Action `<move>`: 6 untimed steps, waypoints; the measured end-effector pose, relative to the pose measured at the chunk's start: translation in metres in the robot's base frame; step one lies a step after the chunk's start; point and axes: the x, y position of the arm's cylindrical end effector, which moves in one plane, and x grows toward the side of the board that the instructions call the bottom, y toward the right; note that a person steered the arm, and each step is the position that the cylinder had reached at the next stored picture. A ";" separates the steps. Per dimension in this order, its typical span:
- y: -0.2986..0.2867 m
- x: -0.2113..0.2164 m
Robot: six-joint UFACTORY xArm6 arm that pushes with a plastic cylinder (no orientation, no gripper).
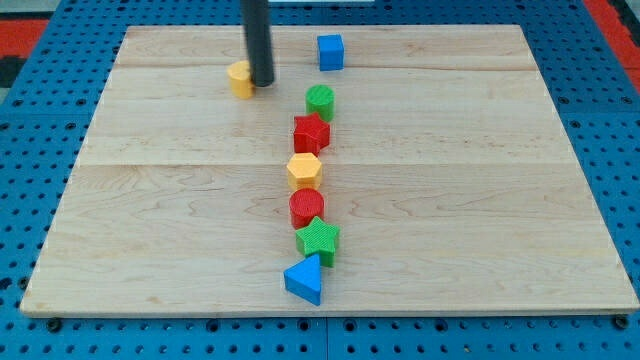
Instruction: Place the red star diagonal to the yellow heart
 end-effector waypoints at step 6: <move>0.135 0.080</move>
